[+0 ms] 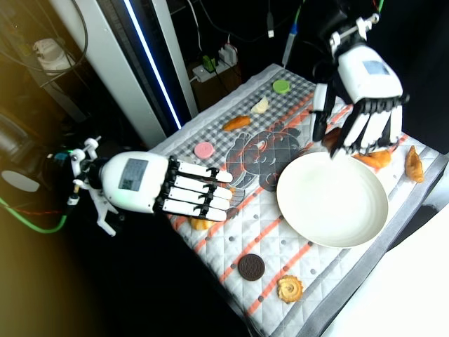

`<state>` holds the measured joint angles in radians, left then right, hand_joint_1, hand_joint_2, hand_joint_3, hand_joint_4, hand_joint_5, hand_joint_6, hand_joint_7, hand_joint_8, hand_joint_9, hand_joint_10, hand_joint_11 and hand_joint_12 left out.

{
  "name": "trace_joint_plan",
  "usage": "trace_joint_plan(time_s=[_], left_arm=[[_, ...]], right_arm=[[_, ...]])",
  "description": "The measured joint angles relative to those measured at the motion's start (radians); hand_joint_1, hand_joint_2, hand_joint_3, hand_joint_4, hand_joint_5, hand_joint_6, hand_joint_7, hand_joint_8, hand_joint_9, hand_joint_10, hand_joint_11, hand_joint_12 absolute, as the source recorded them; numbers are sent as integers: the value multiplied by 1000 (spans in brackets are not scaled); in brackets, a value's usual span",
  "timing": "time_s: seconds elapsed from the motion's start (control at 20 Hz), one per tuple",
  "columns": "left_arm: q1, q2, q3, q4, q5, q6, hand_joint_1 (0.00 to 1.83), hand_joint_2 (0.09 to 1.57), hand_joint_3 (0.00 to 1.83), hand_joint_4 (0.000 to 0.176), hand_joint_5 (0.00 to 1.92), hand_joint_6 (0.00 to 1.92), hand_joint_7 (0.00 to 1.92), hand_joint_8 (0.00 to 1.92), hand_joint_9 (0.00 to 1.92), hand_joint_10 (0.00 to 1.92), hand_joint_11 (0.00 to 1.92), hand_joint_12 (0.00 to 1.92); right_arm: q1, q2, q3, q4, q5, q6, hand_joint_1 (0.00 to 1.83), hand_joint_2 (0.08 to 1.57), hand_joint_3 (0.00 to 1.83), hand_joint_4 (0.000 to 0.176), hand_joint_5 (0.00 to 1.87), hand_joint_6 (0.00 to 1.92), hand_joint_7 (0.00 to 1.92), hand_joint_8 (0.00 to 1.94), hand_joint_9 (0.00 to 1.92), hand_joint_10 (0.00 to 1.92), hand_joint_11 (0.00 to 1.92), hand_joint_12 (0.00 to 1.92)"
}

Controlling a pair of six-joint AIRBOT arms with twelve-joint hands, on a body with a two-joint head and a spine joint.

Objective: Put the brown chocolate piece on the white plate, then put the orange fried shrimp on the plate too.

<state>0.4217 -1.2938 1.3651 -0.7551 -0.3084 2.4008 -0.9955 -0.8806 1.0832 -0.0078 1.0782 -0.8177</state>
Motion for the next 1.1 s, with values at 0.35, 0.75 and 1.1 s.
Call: trace_joint_plan(time_s=[0.35,0.75,1.1], left_arm=[[37,47,-55,-16,-31,-53,839,839,0,176,58,0,24,0,136,0,0,549],[259,367,-455,309,-437,-413,867,786,0,176,10,0,0,0,22,2,0,311],[431,493,-629,344,-712,-441,785,796,0,154,86,4,64,3,141,13,0,707]], right_arm=[[7,-1,2,-3,6,1,554,1214,1,93,309,5,272,4,231,13,229,57],[75,-50,55,-2,-32,2,702,1112,0,68,379,3,374,4,338,8,315,102],[89,-101,107,14,-196,-2,667,1039,0,94,439,6,465,13,446,16,77,835]])
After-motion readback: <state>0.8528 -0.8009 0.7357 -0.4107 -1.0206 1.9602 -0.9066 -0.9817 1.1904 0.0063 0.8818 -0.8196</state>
